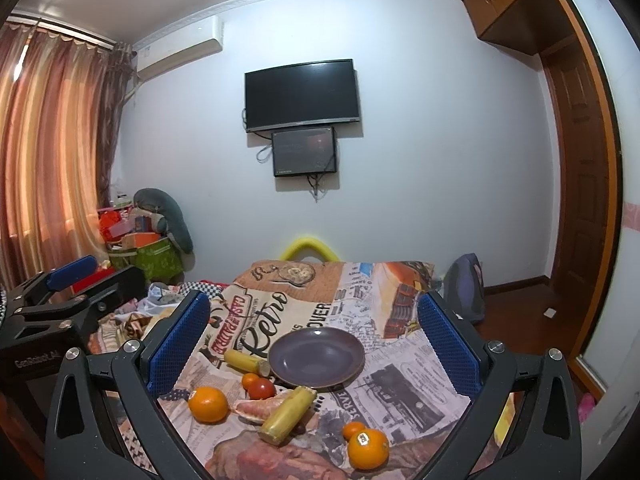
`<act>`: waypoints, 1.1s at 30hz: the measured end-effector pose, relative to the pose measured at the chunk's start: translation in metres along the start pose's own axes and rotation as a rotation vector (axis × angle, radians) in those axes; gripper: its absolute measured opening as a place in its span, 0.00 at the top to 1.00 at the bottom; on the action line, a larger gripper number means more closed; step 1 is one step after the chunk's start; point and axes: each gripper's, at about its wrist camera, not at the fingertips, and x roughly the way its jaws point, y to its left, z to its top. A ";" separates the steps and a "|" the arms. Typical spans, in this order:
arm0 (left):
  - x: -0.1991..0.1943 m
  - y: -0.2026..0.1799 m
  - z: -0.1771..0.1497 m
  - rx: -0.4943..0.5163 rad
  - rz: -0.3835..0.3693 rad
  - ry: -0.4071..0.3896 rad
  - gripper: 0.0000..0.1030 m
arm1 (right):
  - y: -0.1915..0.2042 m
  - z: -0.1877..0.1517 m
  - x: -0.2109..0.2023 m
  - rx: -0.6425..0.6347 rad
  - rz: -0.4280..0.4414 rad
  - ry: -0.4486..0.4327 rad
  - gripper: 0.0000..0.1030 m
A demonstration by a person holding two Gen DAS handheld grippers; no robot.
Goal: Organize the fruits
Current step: 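Grasp a large Dole orange with the left gripper while the right grasps another Dole orange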
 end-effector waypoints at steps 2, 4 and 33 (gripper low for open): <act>0.001 0.000 -0.002 0.001 0.003 0.000 0.00 | -0.004 -0.001 0.004 0.011 0.019 0.026 0.00; 0.002 0.003 -0.003 -0.001 0.003 0.008 0.00 | -0.007 -0.003 0.005 0.023 0.018 0.035 0.00; 0.117 0.081 -0.122 -0.057 0.077 0.564 0.24 | -0.069 -0.131 0.090 0.107 0.006 0.655 0.28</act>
